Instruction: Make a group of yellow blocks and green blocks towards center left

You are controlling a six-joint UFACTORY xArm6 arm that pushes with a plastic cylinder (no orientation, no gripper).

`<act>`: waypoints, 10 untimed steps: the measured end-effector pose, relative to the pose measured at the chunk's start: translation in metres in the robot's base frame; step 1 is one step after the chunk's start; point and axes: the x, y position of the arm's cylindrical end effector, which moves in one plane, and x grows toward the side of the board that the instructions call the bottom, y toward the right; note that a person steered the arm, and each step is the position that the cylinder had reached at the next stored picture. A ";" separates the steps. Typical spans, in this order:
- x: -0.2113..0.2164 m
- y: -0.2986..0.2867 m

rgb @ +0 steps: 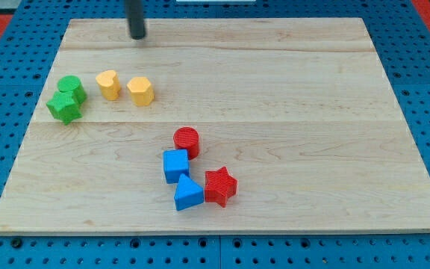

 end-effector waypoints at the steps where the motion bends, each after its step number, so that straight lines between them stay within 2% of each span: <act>1: 0.032 -0.086; 2: 0.070 -0.119; 3: 0.115 -0.118; 4: 0.138 -0.114; 7: 0.163 0.015; 9: 0.139 -0.100; 10: 0.159 -0.119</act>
